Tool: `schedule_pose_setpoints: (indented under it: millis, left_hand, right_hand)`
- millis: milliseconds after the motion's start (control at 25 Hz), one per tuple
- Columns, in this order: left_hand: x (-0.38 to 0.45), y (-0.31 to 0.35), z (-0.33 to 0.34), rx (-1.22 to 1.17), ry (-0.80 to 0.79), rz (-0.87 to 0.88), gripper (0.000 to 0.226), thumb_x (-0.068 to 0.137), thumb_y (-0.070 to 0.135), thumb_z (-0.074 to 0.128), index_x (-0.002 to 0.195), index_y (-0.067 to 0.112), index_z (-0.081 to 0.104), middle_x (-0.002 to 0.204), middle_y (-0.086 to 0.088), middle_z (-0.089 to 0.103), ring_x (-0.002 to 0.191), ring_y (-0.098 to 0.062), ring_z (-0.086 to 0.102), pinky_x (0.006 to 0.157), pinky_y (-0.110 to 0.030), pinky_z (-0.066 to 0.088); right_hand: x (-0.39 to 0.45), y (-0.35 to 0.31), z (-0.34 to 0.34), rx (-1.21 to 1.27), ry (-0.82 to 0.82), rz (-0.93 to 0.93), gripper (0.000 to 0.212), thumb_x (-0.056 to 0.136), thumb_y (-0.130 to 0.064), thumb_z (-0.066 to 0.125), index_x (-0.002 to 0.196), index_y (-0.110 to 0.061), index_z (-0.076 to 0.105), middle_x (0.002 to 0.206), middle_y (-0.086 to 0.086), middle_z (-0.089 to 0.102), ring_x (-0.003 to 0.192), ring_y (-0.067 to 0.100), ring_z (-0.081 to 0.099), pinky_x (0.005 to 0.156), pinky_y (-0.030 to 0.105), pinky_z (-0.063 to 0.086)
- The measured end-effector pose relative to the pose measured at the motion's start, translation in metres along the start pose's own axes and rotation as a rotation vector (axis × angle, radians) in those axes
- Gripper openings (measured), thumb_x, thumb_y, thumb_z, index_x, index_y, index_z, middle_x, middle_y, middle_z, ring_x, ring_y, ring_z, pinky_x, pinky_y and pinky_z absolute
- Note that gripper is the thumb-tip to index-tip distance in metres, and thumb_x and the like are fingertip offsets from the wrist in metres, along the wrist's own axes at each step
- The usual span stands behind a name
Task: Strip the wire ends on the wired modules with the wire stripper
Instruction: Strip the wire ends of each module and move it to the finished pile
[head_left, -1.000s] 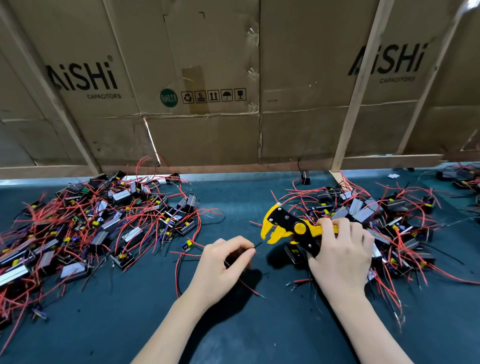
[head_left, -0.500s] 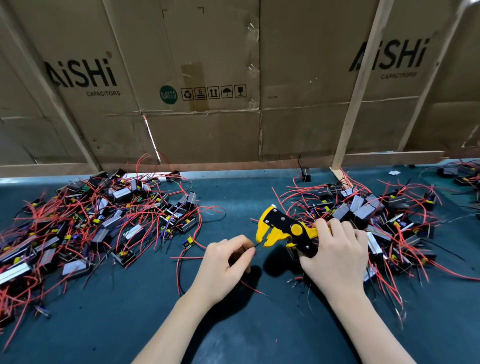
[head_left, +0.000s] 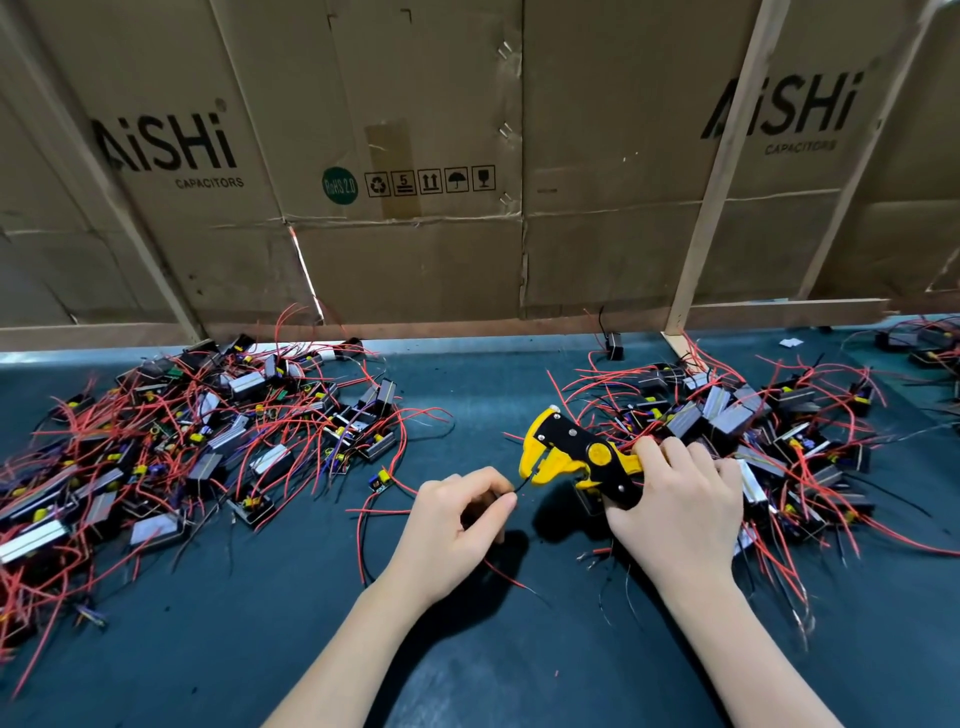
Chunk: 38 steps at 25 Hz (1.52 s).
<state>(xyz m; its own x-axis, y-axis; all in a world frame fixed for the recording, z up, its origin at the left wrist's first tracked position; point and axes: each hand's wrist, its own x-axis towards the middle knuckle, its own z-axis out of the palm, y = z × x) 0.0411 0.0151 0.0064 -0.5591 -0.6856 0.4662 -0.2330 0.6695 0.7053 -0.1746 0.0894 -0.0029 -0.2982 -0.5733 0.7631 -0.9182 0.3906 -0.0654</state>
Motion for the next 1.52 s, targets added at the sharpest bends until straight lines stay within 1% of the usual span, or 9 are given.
schedule_pose_setpoints:
  millis: [280, 480, 560, 680, 840, 960, 1120, 1280, 1520]
  left_hand:
    - [-0.001, 0.000, -0.001, -0.007, -0.001, 0.003, 0.013, 0.090, 0.023, 0.059, 0.078, 0.020, 0.061, 0.056, 0.010, 0.062, 0.055, -0.012, 0.055, 0.063, -0.035, 0.050]
    - [-0.001, 0.003, -0.002, -0.093, -0.061, -0.040, 0.011, 0.090, 0.020, 0.060, 0.079, 0.018, 0.062, 0.056, 0.004, 0.063, 0.050, -0.012, 0.055, 0.058, -0.028, 0.049]
    - [0.000, 0.004, -0.008, -0.139, -0.148, -0.068, 0.009, 0.088, 0.022, 0.064, 0.080, 0.018, 0.064, 0.061, 0.003, 0.066, 0.053, -0.011, 0.058, 0.061, -0.026, 0.050]
    - [0.001, -0.001, -0.019, -0.082, -0.312, -0.044, 0.011, 0.079, 0.030, 0.077, 0.087, 0.025, 0.070, 0.080, 0.009, 0.070, 0.078, -0.011, 0.064, 0.077, -0.024, 0.049]
    - [0.003, -0.008, -0.025, 0.003, -0.421, 0.049, 0.013, 0.076, 0.031, 0.082, 0.087, 0.026, 0.078, 0.089, 0.015, 0.072, 0.096, -0.010, 0.063, 0.088, -0.026, 0.047]
    - [0.003, -0.012, -0.023, 0.014, -0.372, 0.043, 0.006, 0.076, 0.029, 0.082, 0.082, 0.029, 0.080, 0.079, 0.014, 0.072, 0.091, -0.008, 0.063, 0.085, -0.021, 0.046]
    - [0.002, -0.008, -0.013, -0.080, -0.203, -0.064, 0.004, 0.084, 0.024, 0.075, 0.085, 0.028, 0.076, 0.073, 0.009, 0.072, 0.072, -0.007, 0.068, 0.074, -0.018, 0.049]
    - [0.003, -0.004, -0.004, -0.191, -0.100, -0.134, 0.004, 0.090, 0.023, 0.065, 0.087, 0.024, 0.067, 0.061, 0.003, 0.061, 0.058, -0.011, 0.057, 0.063, -0.018, 0.045]
    - [0.005, -0.005, 0.000, -0.286, -0.005, -0.195, 0.008, 0.093, 0.019, 0.062, 0.086, 0.023, 0.066, 0.058, 0.004, 0.052, 0.053, -0.016, 0.045, 0.052, -0.024, 0.042]
  right_hand:
    - [-0.002, 0.000, 0.001, 0.052, -0.026, -0.011, 0.047, 0.041, -0.034, 0.091, 0.067, -0.010, 0.060, 0.058, 0.003, 0.053, 0.054, 0.029, 0.054, 0.065, 0.037, 0.027]
    - [-0.003, -0.003, 0.000, 0.091, -0.023, 0.017, 0.051, 0.033, -0.024, 0.093, 0.051, -0.012, 0.047, 0.044, 0.002, 0.047, 0.036, 0.027, 0.041, 0.054, 0.026, 0.025]
    - [-0.005, -0.002, 0.004, 0.062, -0.013, -0.006, 0.047, 0.037, -0.029, 0.091, 0.057, -0.012, 0.052, 0.050, 0.003, 0.051, 0.042, 0.028, 0.047, 0.056, 0.030, 0.029]
    - [-0.005, 0.004, 0.009, -0.031, -0.012, 0.010, 0.052, 0.052, -0.044, 0.084, 0.084, -0.010, 0.061, 0.074, 0.007, 0.057, 0.070, 0.031, 0.055, 0.072, 0.040, 0.034]
    - [-0.004, 0.007, 0.010, -0.030, 0.023, 0.063, 0.049, 0.059, -0.048, 0.075, 0.087, -0.010, 0.060, 0.079, 0.008, 0.057, 0.076, 0.033, 0.054, 0.077, 0.042, 0.035]
    - [-0.005, 0.006, 0.010, -0.022, 0.002, 0.051, 0.050, 0.056, -0.044, 0.080, 0.088, -0.011, 0.062, 0.080, 0.008, 0.058, 0.076, 0.033, 0.055, 0.077, 0.042, 0.034]
    - [-0.004, 0.005, 0.011, -0.019, 0.006, 0.060, 0.053, 0.052, -0.042, 0.085, 0.088, -0.011, 0.063, 0.079, 0.008, 0.058, 0.076, 0.033, 0.055, 0.077, 0.042, 0.033]
    - [-0.004, 0.005, 0.011, -0.009, 0.012, 0.067, 0.052, 0.053, -0.042, 0.085, 0.089, -0.010, 0.064, 0.079, 0.008, 0.058, 0.076, 0.033, 0.055, 0.077, 0.041, 0.033]
    - [-0.004, 0.002, 0.011, -0.021, 0.011, 0.092, 0.055, 0.050, -0.041, 0.086, 0.090, -0.009, 0.064, 0.080, 0.010, 0.059, 0.077, 0.033, 0.055, 0.077, 0.041, 0.032]
